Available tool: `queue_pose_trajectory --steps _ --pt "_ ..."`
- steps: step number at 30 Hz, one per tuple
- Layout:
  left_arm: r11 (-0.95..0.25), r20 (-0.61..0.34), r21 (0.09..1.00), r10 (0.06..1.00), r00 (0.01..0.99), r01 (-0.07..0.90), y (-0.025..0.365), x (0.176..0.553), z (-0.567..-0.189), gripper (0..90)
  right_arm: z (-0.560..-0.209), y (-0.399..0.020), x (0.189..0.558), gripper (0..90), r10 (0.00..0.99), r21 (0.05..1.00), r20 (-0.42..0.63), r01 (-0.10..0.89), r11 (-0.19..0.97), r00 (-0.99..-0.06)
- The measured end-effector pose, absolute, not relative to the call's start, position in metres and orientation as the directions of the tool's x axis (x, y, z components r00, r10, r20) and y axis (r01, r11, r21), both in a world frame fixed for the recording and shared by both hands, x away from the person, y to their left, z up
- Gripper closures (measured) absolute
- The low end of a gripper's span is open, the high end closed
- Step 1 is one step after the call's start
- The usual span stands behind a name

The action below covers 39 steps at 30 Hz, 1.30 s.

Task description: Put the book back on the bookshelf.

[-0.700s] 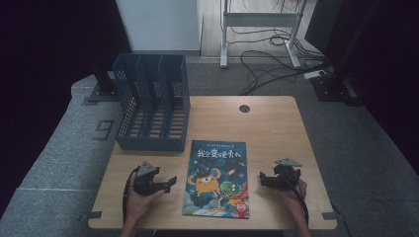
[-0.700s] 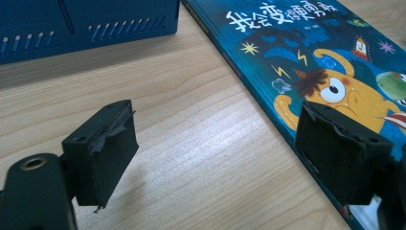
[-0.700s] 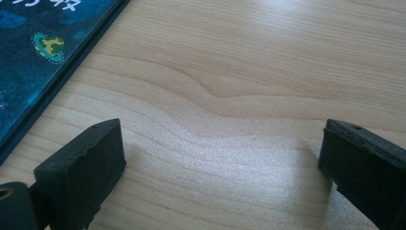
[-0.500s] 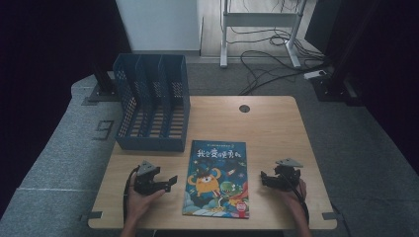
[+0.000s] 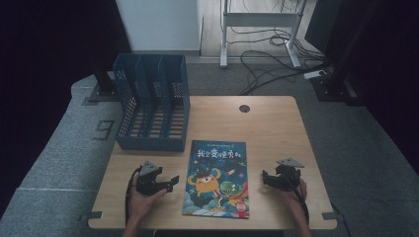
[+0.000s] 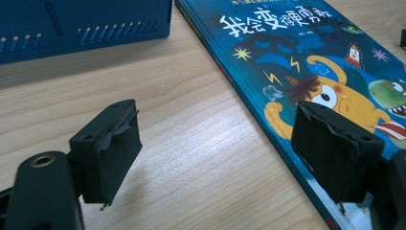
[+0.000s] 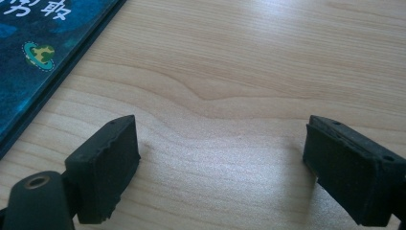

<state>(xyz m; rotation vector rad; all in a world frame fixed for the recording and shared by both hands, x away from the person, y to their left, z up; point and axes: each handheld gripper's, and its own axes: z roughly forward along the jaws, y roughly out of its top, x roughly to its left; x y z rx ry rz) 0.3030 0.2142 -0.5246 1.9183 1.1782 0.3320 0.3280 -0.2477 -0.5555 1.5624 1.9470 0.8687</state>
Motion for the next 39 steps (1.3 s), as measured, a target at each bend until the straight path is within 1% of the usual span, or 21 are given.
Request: queue_pose_trajectory --steps 15,16,17,19,21,25,32,39 --pt "-0.216 -0.19 0.775 0.817 0.545 0.594 0.207 0.302 -0.524 17.5 -0.554 -0.248 0.326 13.9 0.982 0.739 0.019 0.664 0.113 -0.189" --pt "-0.205 -0.215 0.775 0.804 0.555 0.598 0.206 0.301 -0.523 17.5 -0.552 -0.248 0.325 14.2 0.982 0.745 0.025 0.658 0.108 -0.19" --pt "-0.205 -0.215 0.775 0.804 0.555 0.598 0.206 0.301 -0.523 17.5 -0.552 -0.248 0.325 14.2 0.982 0.745 0.025 0.658 0.108 -0.19" --pt "-0.23 -0.165 0.774 0.826 0.538 0.591 0.203 0.299 -0.518 18.0 -0.547 -0.247 0.323 14.8 0.98 0.763 0.039 0.639 0.095 -0.193" --pt "-0.235 -0.159 0.776 0.825 0.542 0.586 0.202 0.298 -0.517 18.0 -0.545 -0.246 0.322 15.2 0.98 0.767 0.044 0.635 0.09 -0.193" --pt "-0.234 -0.162 0.777 0.823 0.544 0.585 0.201 0.297 -0.516 18.0 -0.539 -0.245 0.319 16.1 0.976 0.786 0.059 0.613 0.082 -0.207" --pt "-0.193 -0.231 0.779 0.797 0.559 0.597 0.2 0.299 -0.515 18.3 -0.527 -0.237 0.315 16.9 0.967 0.815 0.087 0.575 0.07 -0.241" --pt "-0.203 -0.222 0.776 0.799 0.559 0.597 0.195 0.297 -0.515 18.5 -0.516 -0.231 0.309 17.5 0.956 0.832 0.108 0.551 0.063 -0.272"
